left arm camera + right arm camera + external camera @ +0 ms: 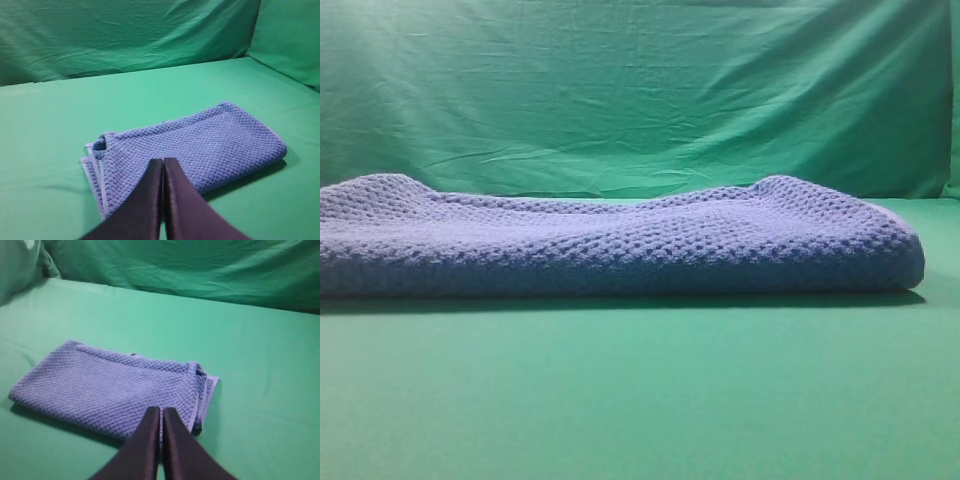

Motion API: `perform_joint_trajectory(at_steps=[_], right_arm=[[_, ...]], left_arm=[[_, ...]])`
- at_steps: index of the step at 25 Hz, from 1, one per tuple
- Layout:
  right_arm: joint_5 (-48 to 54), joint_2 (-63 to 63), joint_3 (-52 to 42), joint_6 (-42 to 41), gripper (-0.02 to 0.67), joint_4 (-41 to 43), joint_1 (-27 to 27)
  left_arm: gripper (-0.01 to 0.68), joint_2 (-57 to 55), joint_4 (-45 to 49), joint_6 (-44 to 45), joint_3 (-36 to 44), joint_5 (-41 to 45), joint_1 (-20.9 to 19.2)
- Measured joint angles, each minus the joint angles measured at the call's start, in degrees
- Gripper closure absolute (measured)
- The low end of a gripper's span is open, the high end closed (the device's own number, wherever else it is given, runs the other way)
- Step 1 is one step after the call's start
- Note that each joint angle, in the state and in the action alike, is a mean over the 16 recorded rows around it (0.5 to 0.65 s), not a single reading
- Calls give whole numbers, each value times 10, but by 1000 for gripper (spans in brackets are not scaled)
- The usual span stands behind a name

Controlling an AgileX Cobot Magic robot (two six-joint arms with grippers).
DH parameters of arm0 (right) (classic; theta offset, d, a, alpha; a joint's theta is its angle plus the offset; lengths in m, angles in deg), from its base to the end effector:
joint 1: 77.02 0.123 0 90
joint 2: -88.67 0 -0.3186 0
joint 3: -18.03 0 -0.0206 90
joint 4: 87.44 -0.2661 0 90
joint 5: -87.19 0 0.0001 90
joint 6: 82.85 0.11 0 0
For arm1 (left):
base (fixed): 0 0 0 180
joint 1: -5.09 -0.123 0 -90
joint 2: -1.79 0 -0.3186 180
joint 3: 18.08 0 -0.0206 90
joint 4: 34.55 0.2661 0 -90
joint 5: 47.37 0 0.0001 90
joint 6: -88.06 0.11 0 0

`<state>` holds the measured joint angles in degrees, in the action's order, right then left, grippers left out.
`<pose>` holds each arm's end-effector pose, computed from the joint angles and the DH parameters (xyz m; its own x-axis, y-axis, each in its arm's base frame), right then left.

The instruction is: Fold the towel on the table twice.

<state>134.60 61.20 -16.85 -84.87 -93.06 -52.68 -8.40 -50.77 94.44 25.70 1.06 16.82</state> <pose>0.0394 0.0265 0.3748 -0.3206 -0.1108 -0.9407 -0.4632 0.8846 0.0536 -0.0096 -0.0215 0.3315 -0.2219 -0.0331 -0.9745 0.3831 0.9161 -0.1183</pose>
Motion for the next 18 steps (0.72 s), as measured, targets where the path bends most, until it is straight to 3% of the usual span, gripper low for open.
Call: perform_joint_trajectory(at_steps=[11, 18], right_arm=[[37, 154, -39, 18, 649, 24, 0], [37, 208, -80, 22, 649, 38, 0]], left_arm=[[673, 42, 1, -26, 53, 1, 0], [673, 42, 3, -26, 92, -52, -1]])
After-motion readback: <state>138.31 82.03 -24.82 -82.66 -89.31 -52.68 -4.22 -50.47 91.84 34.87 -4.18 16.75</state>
